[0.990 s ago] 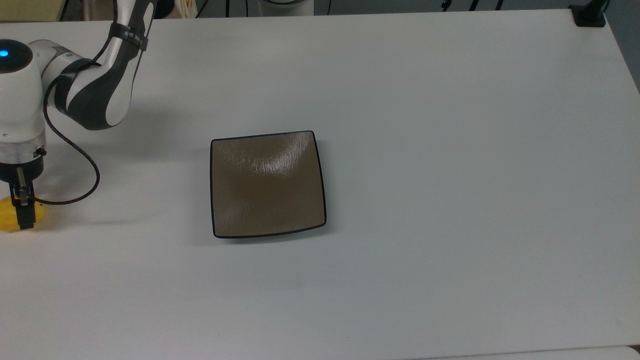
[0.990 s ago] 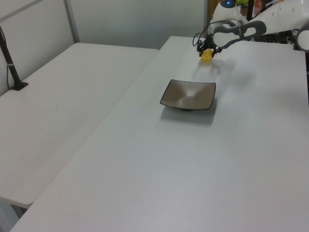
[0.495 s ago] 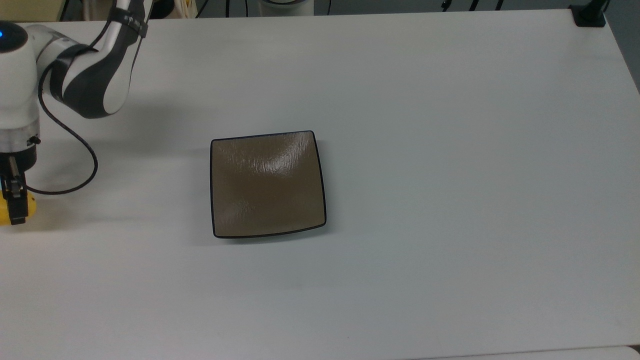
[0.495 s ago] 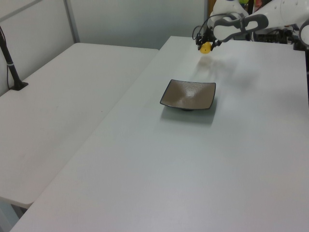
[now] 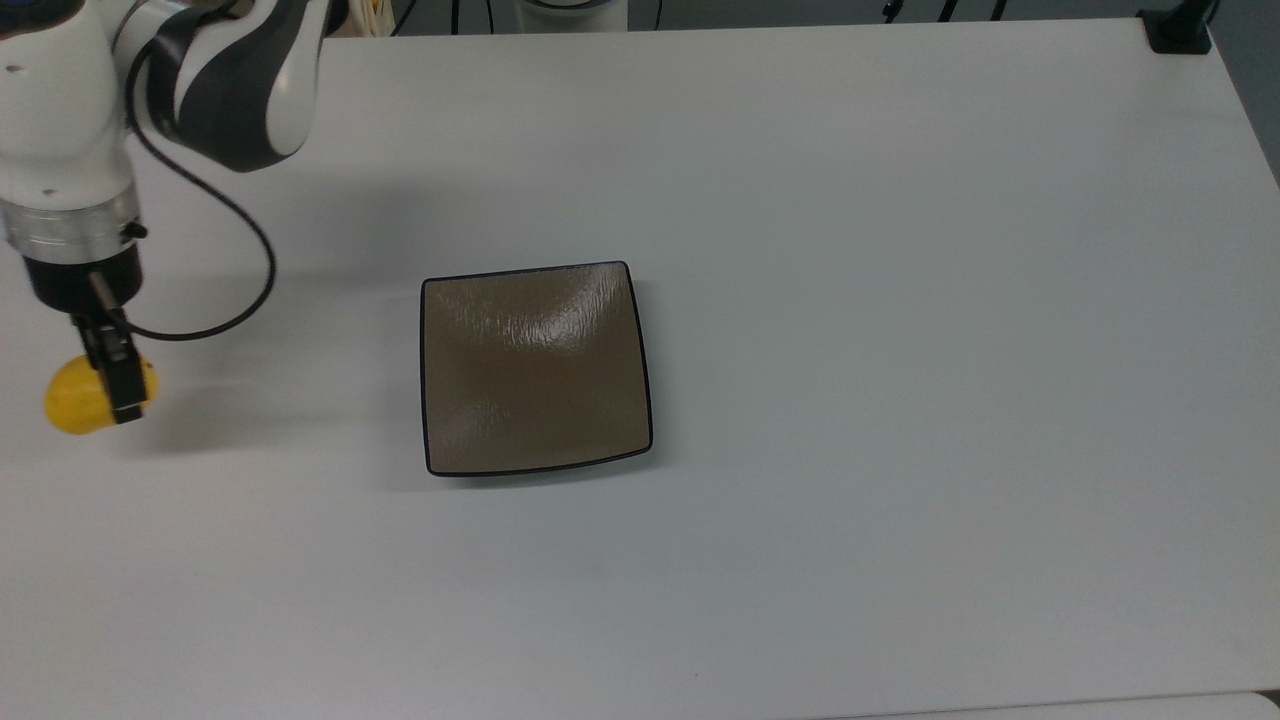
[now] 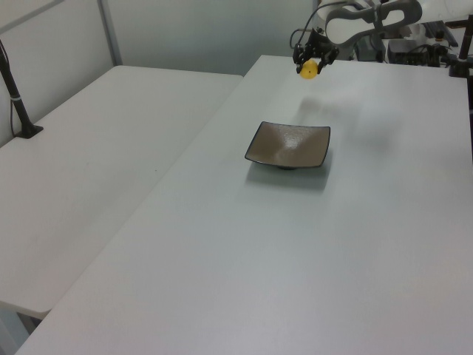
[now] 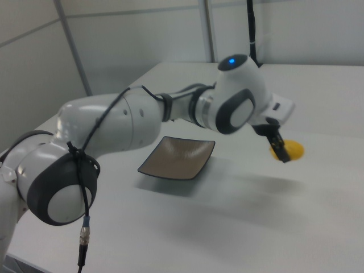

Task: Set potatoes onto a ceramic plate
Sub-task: 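Lift the yellow potato and carry it over the brown plate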

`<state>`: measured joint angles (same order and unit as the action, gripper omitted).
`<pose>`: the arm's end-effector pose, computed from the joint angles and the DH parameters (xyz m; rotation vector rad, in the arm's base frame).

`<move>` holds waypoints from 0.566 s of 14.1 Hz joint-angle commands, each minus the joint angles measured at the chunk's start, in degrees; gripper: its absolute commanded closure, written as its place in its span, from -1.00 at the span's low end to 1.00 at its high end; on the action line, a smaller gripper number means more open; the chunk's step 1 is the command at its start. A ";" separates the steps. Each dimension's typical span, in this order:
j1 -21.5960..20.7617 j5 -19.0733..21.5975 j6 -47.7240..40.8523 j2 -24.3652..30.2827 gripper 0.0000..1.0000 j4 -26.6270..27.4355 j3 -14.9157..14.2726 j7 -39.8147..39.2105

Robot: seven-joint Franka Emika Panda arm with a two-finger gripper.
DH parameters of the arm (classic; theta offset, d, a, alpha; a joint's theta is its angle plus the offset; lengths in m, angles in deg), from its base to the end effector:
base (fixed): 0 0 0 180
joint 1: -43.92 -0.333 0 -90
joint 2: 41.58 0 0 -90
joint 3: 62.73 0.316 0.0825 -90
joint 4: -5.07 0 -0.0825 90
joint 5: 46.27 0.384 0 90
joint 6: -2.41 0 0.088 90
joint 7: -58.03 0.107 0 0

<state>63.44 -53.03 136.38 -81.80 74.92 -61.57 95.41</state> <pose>0.7381 -0.2519 0.4047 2.7376 -1.3502 0.6599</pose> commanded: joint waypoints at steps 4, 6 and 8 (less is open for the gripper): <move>-6.33 -2.46 -12.06 9.87 -0.16 9.13 4.63 -1.17; -7.21 -2.81 -12.25 14.27 -0.16 15.28 7.35 -1.17; -9.84 -2.81 -12.33 16.74 -0.16 18.90 7.89 -1.17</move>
<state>55.55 -54.72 124.45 -71.47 85.34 -54.15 94.68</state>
